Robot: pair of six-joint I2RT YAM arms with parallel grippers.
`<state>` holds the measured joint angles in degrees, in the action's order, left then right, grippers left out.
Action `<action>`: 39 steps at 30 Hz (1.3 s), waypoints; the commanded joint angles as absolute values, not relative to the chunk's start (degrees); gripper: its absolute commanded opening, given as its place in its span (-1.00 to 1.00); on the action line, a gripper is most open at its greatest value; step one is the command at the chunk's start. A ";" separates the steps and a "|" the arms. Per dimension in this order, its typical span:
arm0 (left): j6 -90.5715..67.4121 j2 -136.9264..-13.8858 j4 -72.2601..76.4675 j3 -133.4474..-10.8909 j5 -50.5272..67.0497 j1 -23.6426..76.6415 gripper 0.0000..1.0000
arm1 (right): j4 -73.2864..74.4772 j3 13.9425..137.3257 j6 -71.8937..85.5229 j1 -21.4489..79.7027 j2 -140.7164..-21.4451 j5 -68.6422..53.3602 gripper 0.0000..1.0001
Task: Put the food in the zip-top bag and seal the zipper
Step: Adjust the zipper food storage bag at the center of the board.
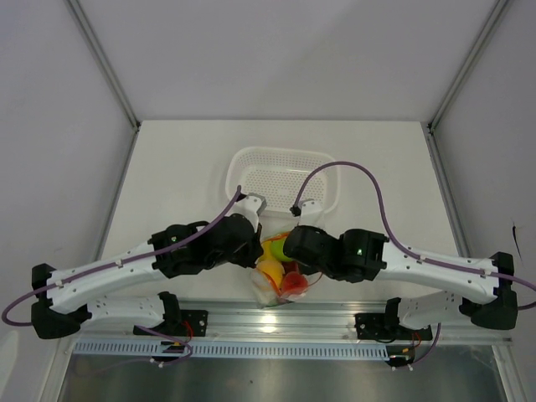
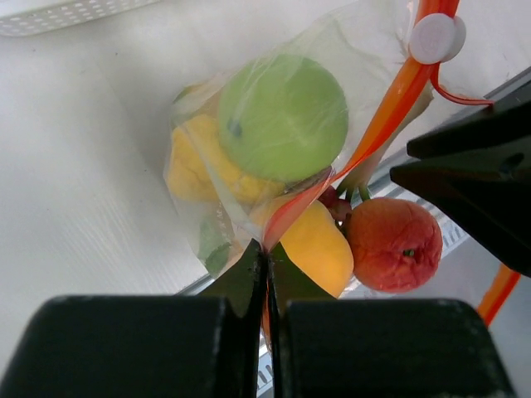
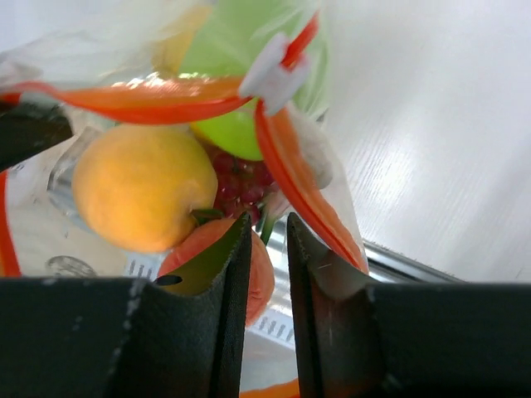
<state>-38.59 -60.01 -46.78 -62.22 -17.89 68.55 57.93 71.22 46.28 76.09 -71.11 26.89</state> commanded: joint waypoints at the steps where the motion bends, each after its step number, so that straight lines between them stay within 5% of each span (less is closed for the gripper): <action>1: -39.11 -57.92 -44.03 -62.23 -16.70 67.94 -0.99 | 56.43 71.36 47.72 75.68 -71.72 33.74 -0.48; 16: -39.37 -56.52 -42.89 -59.95 -15.47 67.41 -0.99 | 39.93 64.25 39.64 74.71 -73.21 42.10 -0.47; 24: -39.55 -55.72 -42.10 -58.80 -15.12 66.53 -0.99 | 34.82 63.90 32.97 75.06 -73.39 35.61 -1.00; 35: -40.25 -51.42 -38.33 -55.72 -13.98 66.18 -0.99 | 31.64 59.06 25.23 71.19 -71.80 18.81 -1.00; 39: -39.55 -50.45 -37.01 -54.76 -12.49 66.18 -0.99 | 29.98 60.38 24.87 70.66 -74.96 17.49 -0.71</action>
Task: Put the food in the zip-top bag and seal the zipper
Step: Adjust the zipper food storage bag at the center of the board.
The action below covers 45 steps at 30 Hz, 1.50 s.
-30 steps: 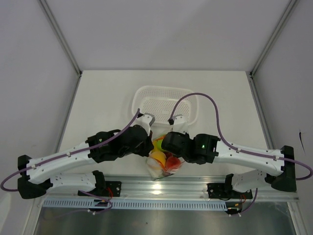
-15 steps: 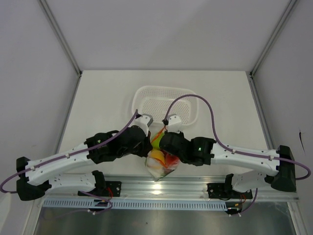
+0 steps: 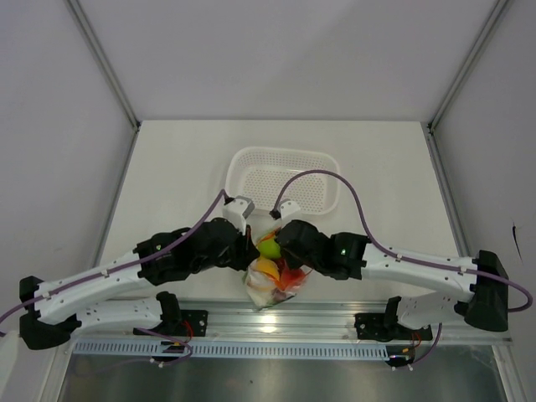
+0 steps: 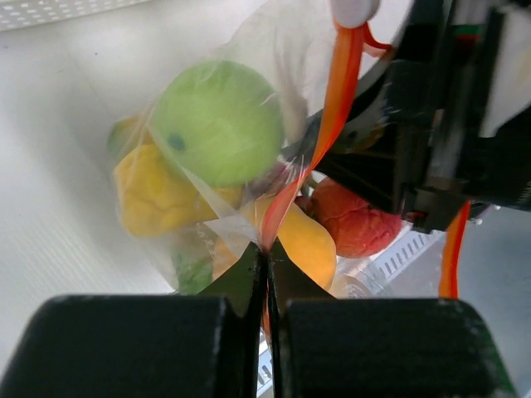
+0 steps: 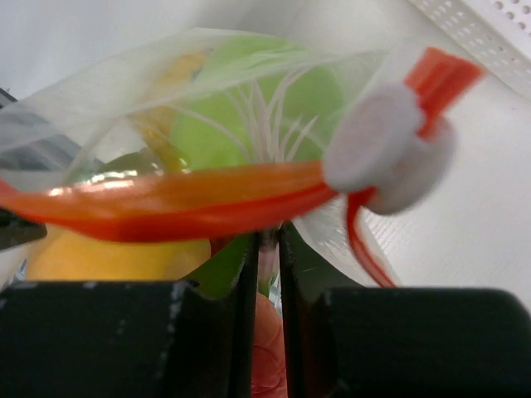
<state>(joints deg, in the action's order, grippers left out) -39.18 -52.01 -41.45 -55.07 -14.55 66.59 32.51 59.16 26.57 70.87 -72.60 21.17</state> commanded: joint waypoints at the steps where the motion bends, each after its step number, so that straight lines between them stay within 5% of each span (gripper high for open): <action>1: -39.03 -50.36 -36.48 -54.49 -11.78 66.18 -0.99 | 29.45 60.55 24.96 70.66 -76.54 17.49 -0.68; 12: -39.11 -49.48 -33.22 -51.68 -7.74 66.18 -0.99 | 35.87 68.83 31.20 71.98 -91.67 28.84 -0.99; 16: -39.11 -49.39 -33.40 -51.77 -8.17 66.18 -0.99 | 32.96 66.54 31.90 71.63 -87.99 26.72 -0.29; 20: -38.85 -49.13 -34.01 -51.86 -8.96 66.09 -0.99 | 34.01 66.53 31.55 71.46 -82.28 25.76 0.00; 36: -38.15 -48.61 -36.21 -53.09 -10.20 65.57 -0.99 | 45.17 70.14 32.27 70.49 -62.41 25.13 0.26; 45: -37.44 -47.81 -37.00 -53.35 -9.76 65.48 -0.99 | 44.47 64.08 27.95 54.34 -63.10 7.67 0.29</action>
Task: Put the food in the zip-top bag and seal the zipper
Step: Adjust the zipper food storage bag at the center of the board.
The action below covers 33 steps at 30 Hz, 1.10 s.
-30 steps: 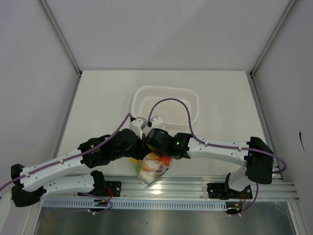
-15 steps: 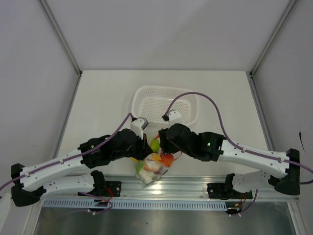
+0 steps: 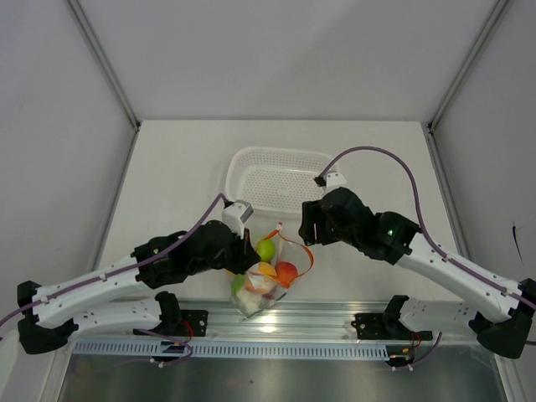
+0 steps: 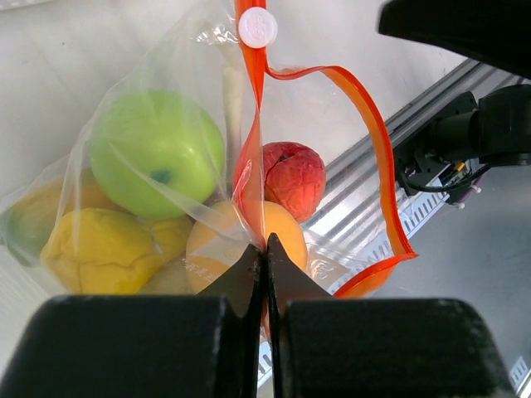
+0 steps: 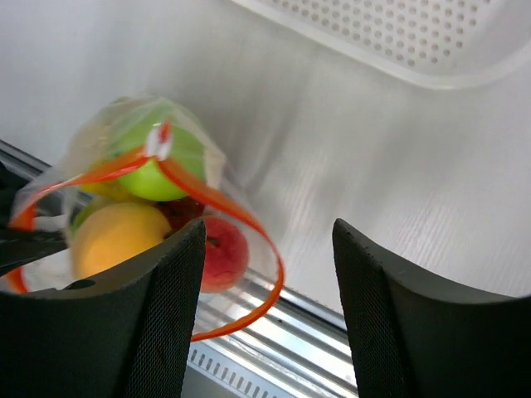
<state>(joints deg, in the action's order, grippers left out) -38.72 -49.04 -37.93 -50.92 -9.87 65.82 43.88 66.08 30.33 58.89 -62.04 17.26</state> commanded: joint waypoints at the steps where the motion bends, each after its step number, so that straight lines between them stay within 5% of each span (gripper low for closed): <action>1: -37.44 -47.99 -37.00 -53.61 -9.76 65.57 -0.99 | 43.95 63.55 27.34 51.53 -63.19 5.12 0.29; 16: -36.91 -49.57 -36.56 -54.41 -8.79 65.57 -0.99 | 37.80 52.13 28.12 50.19 -62.14 -11.69 0.11; 19: -36.56 -49.48 -36.56 -54.40 -8.61 65.57 -0.99 | 37.18 51.16 28.65 50.19 -62.84 -12.13 -0.25; 23: -35.33 -49.48 -35.86 -54.49 -7.56 65.48 -0.99 | 35.95 50.63 29.09 50.27 -63.72 -13.10 -0.45; 27: -34.28 -50.18 -35.77 -54.93 -6.59 65.48 -0.99 | 35.16 50.80 29.44 50.27 -63.20 -14.33 -1.00; 33: -30.94 -51.41 -34.54 -56.16 -4.40 65.39 -0.99 | 31.21 50.63 32.60 50.62 -60.12 -21.17 -1.00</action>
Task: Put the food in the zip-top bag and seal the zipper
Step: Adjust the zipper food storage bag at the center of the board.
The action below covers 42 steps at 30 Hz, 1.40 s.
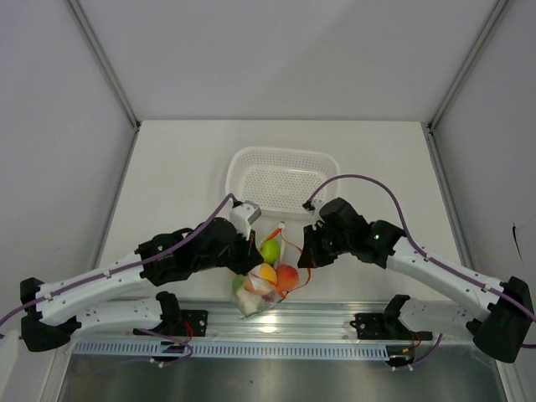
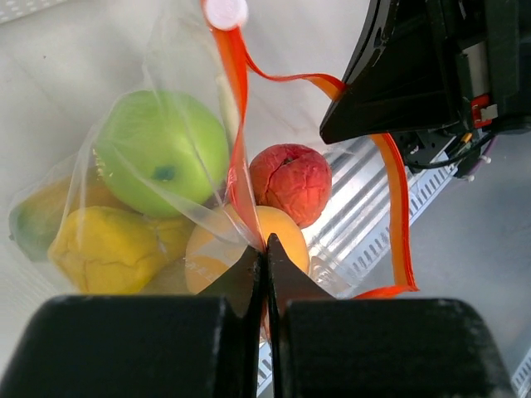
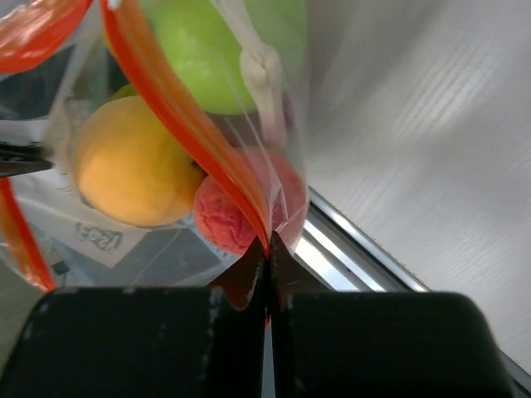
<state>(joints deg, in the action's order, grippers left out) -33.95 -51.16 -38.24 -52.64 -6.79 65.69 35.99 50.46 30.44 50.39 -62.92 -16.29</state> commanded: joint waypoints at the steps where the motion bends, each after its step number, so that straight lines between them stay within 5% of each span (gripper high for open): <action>1: -29.72 -51.85 -34.28 -56.34 -3.52 65.39 -0.99 | 30.24 50.63 34.43 50.97 -59.86 -22.57 -1.00; 15: -25.84 -52.38 -32.52 -56.78 4.49 65.39 -0.96 | 25.48 60.20 52.98 62.66 -68.11 -8.11 -1.00; 17: -26.02 -52.73 -33.05 -56.60 4.74 65.39 -0.84 | 26.37 60.91 54.48 63.28 -67.85 -6.69 -1.00; 21: -26.54 -51.77 -32.96 -54.94 4.48 65.39 0.16 | 26.54 59.77 59.14 63.81 -65.40 -1.95 -1.00; 24: -25.93 -50.54 -33.31 -53.97 3.96 65.39 0.43 | 26.98 58.89 61.43 64.07 -63.29 0.34 -1.00; 42: -26.54 -50.62 -37.00 -52.99 0.27 66.00 0.62 | 24.61 59.32 68.81 65.74 -67.32 6.06 -1.00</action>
<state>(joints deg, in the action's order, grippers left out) -26.46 -50.39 -35.81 -52.47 2.55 65.47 27.38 57.12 66.46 65.43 -66.83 3.49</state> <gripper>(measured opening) 0.812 0.002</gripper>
